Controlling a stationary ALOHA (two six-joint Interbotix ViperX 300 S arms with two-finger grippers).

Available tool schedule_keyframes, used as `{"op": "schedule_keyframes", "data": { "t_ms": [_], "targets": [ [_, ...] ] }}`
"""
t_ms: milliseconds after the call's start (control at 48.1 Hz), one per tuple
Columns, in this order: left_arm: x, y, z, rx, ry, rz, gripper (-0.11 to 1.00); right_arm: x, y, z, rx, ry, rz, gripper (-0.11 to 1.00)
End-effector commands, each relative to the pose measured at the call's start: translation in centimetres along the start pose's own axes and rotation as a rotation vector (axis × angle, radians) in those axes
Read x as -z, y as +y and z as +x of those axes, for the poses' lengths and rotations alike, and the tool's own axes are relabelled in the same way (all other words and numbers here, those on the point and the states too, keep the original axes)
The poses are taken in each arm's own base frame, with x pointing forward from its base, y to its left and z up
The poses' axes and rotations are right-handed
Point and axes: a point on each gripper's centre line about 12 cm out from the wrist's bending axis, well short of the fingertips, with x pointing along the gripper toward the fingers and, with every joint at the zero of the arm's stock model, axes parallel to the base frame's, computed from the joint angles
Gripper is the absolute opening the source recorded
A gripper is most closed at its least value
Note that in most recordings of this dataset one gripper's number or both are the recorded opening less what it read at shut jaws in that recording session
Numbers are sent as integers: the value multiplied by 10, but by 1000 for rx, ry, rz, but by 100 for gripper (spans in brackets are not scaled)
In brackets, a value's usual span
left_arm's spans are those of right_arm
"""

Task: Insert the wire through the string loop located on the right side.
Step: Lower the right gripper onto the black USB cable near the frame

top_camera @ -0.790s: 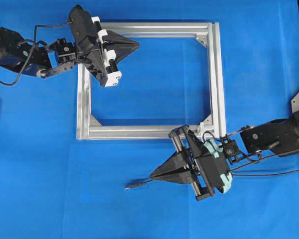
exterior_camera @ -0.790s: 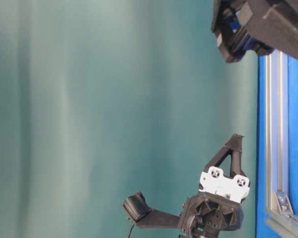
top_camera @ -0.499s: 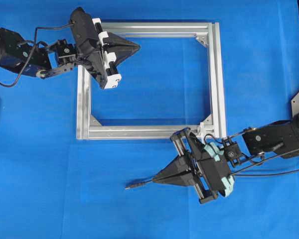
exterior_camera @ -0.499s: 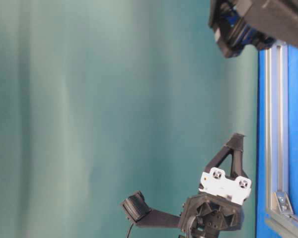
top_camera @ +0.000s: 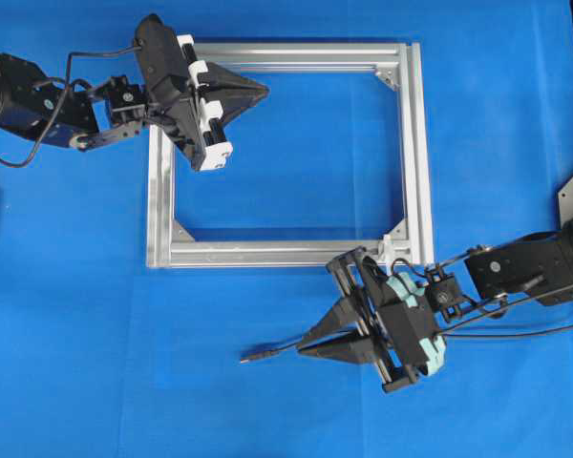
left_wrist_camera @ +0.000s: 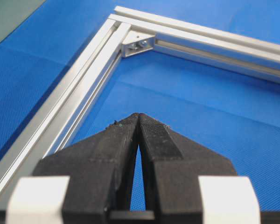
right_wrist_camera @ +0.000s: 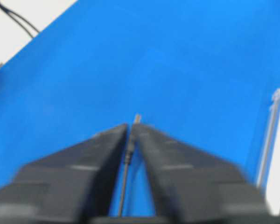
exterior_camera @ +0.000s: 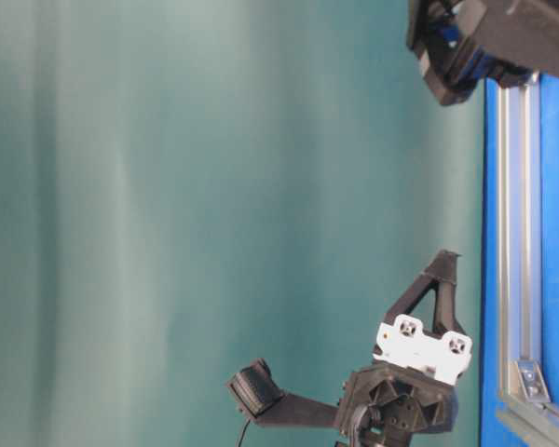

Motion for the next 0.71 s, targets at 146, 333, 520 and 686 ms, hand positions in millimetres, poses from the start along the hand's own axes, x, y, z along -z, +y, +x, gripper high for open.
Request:
{"op": "schedule_keyframes", "data": {
  "t_ms": [146,333,520,686],
  "targets": [
    [-17,-2,-1,7,-50,2,0,-13,-1,2,16,-44,38,71],
    [-17,-2,-1,6,-50,1,0,-9,-2,2,27,-34,55,87],
    [-18,-2,0,5,-52,-2,0,6,-2,11,43,-7,84,89],
    [-18,-2,0,6,-52,0,0,27,-1,25,57,9,114,89]
  ]
}}
